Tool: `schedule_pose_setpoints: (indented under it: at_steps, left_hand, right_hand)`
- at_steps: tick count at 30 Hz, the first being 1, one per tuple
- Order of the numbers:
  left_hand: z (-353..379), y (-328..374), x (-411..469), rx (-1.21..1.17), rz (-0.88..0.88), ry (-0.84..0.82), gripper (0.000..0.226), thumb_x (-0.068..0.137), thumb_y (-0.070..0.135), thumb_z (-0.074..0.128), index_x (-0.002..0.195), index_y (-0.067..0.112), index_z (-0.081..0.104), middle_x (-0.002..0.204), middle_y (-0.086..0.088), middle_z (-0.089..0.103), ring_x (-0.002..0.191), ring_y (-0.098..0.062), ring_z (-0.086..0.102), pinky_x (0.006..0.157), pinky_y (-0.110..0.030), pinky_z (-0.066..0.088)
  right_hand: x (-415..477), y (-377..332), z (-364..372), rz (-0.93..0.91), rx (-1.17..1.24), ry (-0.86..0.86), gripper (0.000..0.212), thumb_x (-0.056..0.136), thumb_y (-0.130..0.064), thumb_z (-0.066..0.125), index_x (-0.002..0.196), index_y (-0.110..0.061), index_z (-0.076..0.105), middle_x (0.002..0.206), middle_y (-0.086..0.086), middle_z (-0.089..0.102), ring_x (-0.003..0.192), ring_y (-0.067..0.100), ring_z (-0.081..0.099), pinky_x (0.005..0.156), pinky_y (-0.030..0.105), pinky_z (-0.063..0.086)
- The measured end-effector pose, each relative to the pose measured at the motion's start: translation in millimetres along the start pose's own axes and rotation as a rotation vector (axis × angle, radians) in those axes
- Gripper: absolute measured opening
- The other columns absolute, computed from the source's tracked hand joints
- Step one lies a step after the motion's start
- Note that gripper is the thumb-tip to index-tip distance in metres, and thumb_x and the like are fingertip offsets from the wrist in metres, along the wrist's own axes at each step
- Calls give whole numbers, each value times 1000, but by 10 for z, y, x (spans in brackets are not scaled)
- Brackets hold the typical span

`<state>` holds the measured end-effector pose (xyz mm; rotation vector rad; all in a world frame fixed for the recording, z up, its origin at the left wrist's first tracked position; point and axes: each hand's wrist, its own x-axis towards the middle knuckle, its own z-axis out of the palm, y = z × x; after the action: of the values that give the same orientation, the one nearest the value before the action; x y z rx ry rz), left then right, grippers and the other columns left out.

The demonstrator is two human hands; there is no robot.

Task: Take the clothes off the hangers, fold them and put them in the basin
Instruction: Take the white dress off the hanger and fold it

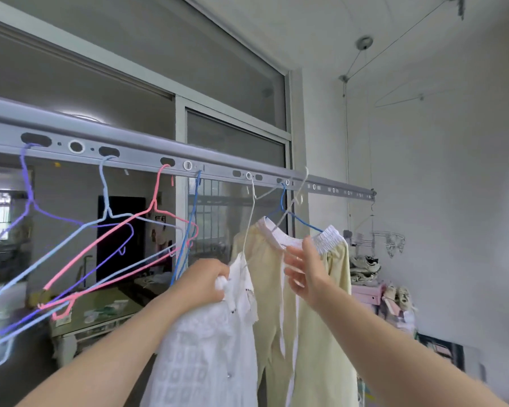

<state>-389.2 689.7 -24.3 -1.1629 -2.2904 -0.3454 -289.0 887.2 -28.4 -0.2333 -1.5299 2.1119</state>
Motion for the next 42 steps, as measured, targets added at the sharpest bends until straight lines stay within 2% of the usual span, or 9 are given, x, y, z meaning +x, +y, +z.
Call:
schedule_pose_setpoints:
  at_steps: [4, 8, 12, 16, 23, 27, 29, 34, 42]
  left_hand:
    - [90, 198, 63, -17, 40, -38, 16, 72, 8, 59, 63, 13, 47, 76, -7, 54, 83, -28, 57, 63, -31, 32]
    - [33, 474, 119, -29, 95, -97, 16, 66, 18, 54, 56, 16, 41, 79, -18, 57, 80, -34, 55, 65, -37, 40]
    - [15, 701, 56, -21, 35, -72, 29, 71, 6, 62, 55, 11, 38, 66, -11, 42, 78, -36, 51, 59, -31, 25]
    - [-8, 751, -6, -35, -55, -3, 29, 68, 4, 63, 55, 9, 38, 56, 3, 33, 73, -31, 47, 58, -27, 24]
    - [-102, 748, -183, 45, -120, 212, 38, 70, 2, 58, 53, 19, 28, 57, 5, 35, 70, -24, 46, 54, -31, 20]
    - [-176, 793, -304, 52, -84, 226, 41, 68, 0, 57, 53, 20, 26, 58, 5, 33, 66, -21, 37, 51, -32, 17]
    - [-215, 760, -339, 66, -88, 229, 40, 68, 0, 57, 53, 19, 25, 58, 6, 33, 67, -21, 37, 48, -28, 18]
    - [-370, 621, -450, -88, -102, 148, 30, 62, 14, 57, 52, 20, 29, 54, 3, 33, 62, -18, 35, 52, -26, 22]
    - [-467, 978, -565, -375, 6, -154, 22, 61, 12, 52, 49, 15, 34, 55, 0, 28, 52, -9, 27, 52, -26, 23]
  right_hand:
    - [-119, 179, -298, 52, -375, -6, 13, 92, -29, 54, 97, -18, 56, 81, -4, 53, 63, 8, 48, 58, 21, 35]
    - [-274, 346, -498, -5, -633, -58, 21, 93, -24, 55, 111, -14, 58, 91, 4, 52, 71, 11, 47, 55, 18, 36]
    - [-386, 449, -596, -29, -735, -84, 30, 91, -24, 57, 119, -12, 56, 83, 2, 52, 69, 13, 47, 54, 18, 36]
    - [-439, 428, -630, -116, -722, -61, 43, 88, -28, 61, 128, -20, 49, 82, -7, 53, 73, 9, 50, 58, 18, 36]
    - [-512, 391, -680, -152, -747, -70, 24, 94, -25, 53, 115, -15, 58, 77, -13, 50, 73, 6, 49, 58, 13, 33]
    - [-517, 426, -665, -83, -697, -29, 29, 94, -29, 52, 118, -13, 57, 74, -7, 53, 67, 9, 50, 64, 22, 41]
    - [-488, 392, -561, -48, -603, 6, 28, 95, -27, 51, 119, -12, 56, 72, -1, 53, 61, 13, 48, 54, 24, 39]
    - [-491, 505, -181, -33, -527, -96, 14, 96, -25, 47, 102, -16, 57, 86, 5, 57, 71, 18, 49, 52, 24, 36]
    - [-527, 738, -154, -73, -648, -215, 23, 91, -21, 59, 113, -15, 62, 82, -6, 60, 70, 10, 53, 53, 17, 37]
